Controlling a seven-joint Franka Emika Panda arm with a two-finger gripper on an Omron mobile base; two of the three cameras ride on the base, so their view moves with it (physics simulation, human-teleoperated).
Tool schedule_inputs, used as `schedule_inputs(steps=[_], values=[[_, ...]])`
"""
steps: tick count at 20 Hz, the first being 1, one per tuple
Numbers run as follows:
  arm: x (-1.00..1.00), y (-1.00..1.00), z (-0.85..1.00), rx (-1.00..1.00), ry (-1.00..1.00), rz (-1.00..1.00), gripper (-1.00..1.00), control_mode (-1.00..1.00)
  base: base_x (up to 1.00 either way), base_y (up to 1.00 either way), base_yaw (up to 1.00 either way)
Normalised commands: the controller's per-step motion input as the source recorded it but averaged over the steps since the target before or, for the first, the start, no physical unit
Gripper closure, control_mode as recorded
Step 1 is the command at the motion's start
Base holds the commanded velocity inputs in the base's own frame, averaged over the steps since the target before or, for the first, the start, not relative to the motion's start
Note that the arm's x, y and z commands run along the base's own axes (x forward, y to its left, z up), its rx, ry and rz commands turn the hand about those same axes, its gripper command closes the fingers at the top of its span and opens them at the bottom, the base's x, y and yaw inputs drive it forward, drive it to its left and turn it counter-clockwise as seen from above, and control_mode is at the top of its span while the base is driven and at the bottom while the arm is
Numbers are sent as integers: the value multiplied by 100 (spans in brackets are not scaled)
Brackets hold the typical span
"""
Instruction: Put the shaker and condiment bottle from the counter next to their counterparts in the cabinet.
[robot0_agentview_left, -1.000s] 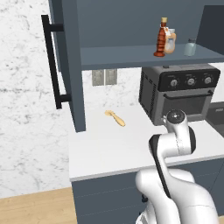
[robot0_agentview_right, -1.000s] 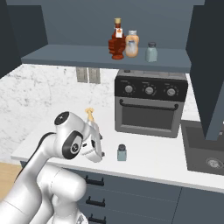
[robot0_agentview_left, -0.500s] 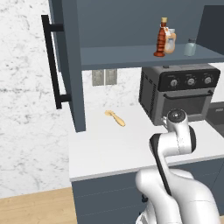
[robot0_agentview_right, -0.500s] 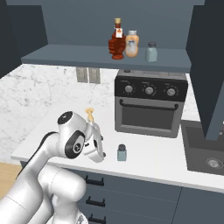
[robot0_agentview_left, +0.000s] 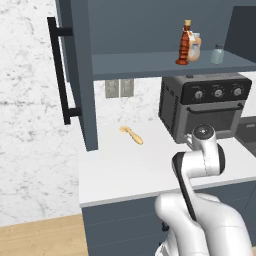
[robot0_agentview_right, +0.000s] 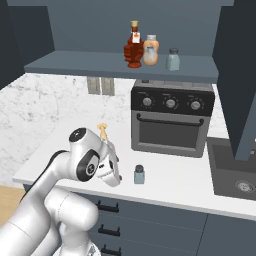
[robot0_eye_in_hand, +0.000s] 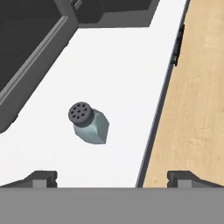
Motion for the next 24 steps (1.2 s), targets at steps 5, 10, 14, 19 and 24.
schedule_inputs(steps=[5,10,14,19,24], values=[[6,0,-13,-5,0,0,-100,-100,0,0,0],[19,0,-37,-13,0,0,-100,-100,0,0,0],[14,0,-52,-15,0,0,-100,-100,0,0,0],[2,0,-36,-10,0,0,-100,-100,0,0,0],[0,2,-38,-10,0,0,-100,-100,0,0,0]])
